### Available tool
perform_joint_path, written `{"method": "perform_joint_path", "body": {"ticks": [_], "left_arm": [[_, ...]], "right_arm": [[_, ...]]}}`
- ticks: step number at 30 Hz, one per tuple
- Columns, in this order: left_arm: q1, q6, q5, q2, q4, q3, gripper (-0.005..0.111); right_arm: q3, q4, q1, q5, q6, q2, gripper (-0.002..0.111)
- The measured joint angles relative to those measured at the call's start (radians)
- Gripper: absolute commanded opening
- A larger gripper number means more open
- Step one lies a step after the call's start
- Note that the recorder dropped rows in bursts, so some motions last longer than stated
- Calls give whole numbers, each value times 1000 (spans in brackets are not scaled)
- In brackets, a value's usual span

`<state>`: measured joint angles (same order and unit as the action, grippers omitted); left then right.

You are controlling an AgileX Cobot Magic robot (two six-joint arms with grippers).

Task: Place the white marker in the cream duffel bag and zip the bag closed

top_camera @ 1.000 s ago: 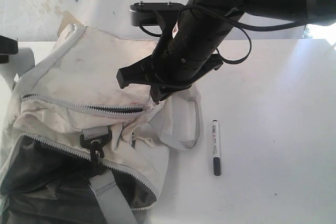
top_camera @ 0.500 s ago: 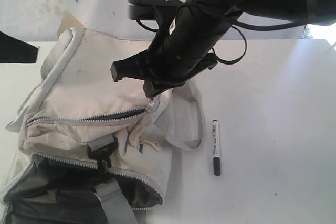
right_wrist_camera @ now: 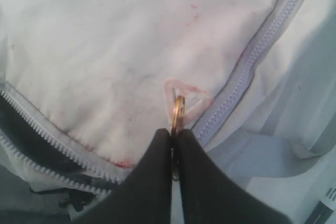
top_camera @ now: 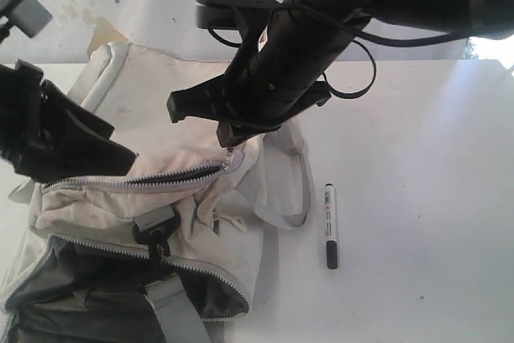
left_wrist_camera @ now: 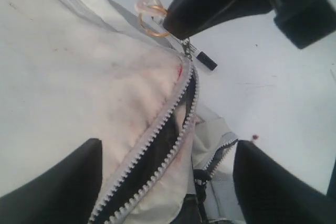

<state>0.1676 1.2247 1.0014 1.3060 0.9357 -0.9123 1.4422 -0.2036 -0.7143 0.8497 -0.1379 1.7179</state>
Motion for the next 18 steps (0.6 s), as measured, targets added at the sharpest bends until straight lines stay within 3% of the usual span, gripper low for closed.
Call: {"method": "perform_joint_path", "body": {"ticks": [10,18], "left_arm": [[213,118,-325,0,-16,89,83],[290,188,-475,13,-25,97,83]], "right_arm": [[0,-4,0,-29,0,0,0],[0,-4,0,-45,0,0,0]]}}
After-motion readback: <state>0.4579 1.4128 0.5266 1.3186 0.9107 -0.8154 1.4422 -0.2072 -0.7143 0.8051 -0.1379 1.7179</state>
